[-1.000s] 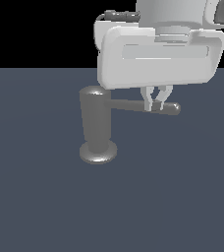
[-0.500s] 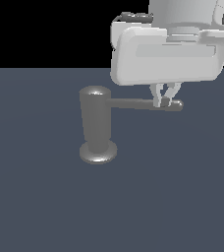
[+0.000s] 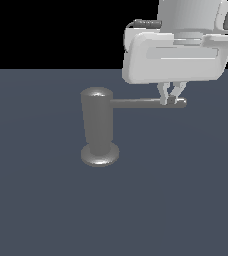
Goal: Turn on the faucet by rotating a designated handle.
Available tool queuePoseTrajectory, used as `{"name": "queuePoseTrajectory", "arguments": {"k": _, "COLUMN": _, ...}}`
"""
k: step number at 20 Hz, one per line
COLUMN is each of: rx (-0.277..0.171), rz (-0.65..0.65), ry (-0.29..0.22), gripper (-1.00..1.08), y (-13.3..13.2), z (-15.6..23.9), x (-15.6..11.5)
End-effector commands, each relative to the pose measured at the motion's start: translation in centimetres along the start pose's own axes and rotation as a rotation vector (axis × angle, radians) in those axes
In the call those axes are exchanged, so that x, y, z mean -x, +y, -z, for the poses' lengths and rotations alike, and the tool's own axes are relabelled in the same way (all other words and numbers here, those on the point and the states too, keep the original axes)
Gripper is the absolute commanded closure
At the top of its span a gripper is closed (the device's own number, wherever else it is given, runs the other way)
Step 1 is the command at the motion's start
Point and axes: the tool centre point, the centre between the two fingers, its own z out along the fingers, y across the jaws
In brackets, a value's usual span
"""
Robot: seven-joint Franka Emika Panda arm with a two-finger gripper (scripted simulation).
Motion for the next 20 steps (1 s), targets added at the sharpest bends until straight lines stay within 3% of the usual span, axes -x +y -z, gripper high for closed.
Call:
{"name": "queuePoseTrajectory", "arguments": {"k": 1, "rx": 0.000, "rz": 0.009, "ry": -0.005, "gripper": 1.08, "y": 0.2, "z": -0.4, "x": -0.9}}
{"name": "queuePoseTrajectory", "arguments": {"k": 20, "rx": -0.006, "rz": -0.001, "ry": -0.017, "gripper": 1.08, "y": 4.1, "z": -1.0, "x": -5.4}}
